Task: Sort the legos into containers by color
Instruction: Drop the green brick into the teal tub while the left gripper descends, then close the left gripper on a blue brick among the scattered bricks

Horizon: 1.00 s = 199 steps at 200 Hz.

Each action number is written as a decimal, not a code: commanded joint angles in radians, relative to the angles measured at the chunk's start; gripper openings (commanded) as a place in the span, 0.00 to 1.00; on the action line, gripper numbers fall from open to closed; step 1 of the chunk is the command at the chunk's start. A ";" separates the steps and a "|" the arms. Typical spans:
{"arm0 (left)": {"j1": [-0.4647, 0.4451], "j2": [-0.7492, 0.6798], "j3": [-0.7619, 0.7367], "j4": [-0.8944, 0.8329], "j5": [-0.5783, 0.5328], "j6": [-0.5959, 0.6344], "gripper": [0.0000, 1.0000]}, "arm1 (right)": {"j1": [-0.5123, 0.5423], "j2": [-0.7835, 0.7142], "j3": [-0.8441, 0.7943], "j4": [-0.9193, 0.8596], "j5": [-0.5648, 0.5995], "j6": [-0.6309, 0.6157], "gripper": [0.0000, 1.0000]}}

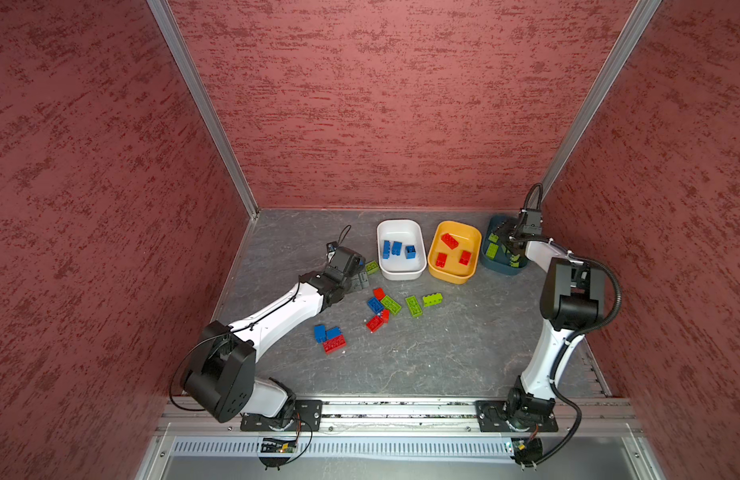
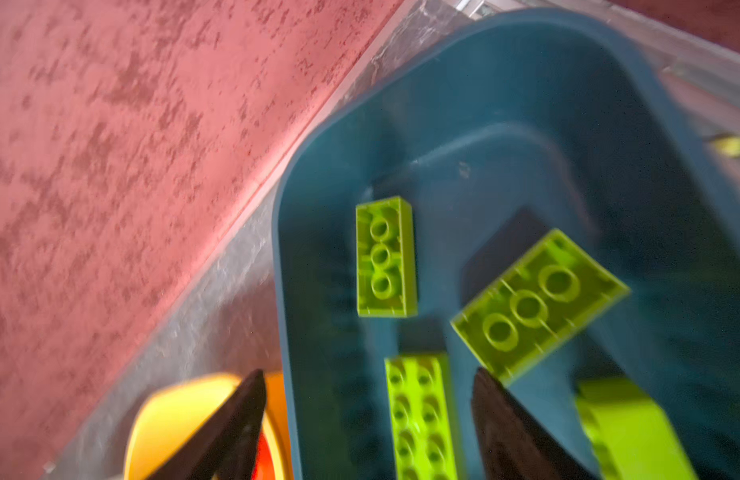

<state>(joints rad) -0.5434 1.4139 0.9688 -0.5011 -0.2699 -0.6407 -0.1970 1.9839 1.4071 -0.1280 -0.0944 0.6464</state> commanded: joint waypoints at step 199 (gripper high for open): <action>0.180 -0.020 -0.237 -0.288 0.265 0.006 0.43 | 0.061 -0.504 -0.539 0.185 0.048 0.083 0.99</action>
<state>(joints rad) -0.3584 1.3746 0.7330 -0.8120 -0.0273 -0.6426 -0.1398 1.5043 0.8757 0.0315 -0.0776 0.7189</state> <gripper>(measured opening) 0.460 0.989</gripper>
